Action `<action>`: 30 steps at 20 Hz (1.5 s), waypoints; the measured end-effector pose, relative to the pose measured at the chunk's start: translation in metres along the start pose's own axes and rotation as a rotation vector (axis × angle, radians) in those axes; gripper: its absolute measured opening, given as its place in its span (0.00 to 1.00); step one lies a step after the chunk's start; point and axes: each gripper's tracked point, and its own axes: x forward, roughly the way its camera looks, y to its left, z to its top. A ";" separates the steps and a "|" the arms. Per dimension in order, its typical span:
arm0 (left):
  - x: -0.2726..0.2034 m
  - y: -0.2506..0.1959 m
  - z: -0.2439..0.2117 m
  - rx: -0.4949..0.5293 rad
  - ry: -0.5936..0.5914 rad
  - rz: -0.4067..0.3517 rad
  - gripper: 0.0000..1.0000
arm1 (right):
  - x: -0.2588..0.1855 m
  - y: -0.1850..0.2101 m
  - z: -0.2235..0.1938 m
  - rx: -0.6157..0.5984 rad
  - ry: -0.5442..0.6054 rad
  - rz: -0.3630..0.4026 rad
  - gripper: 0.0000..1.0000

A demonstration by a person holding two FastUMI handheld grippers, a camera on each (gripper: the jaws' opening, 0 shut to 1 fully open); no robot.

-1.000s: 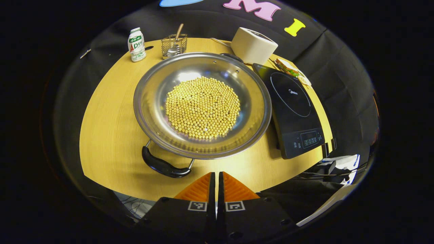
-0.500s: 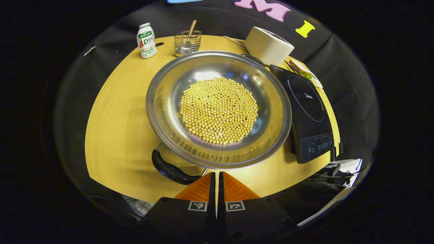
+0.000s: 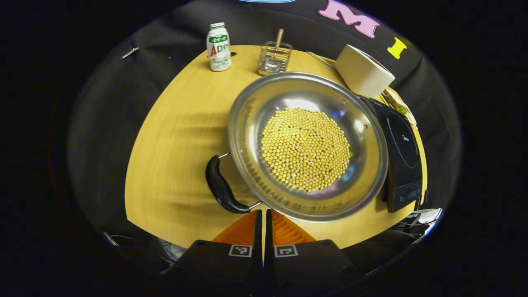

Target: First push the handle of the pot to place it horizontally, then grasp the pot with both hands and set it on the induction cooktop.

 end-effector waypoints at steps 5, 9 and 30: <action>0.011 0.035 0.027 -0.056 -0.036 0.051 0.06 | 0.006 0.011 -0.006 -0.022 0.020 0.016 0.98; 0.019 0.056 0.049 -0.084 -0.067 0.085 0.06 | 0.008 0.018 -0.011 -0.041 0.033 0.030 0.98; -0.028 0.110 0.077 -0.122 -0.402 0.218 0.05 | 0.027 0.093 -0.064 -0.005 0.200 0.198 0.98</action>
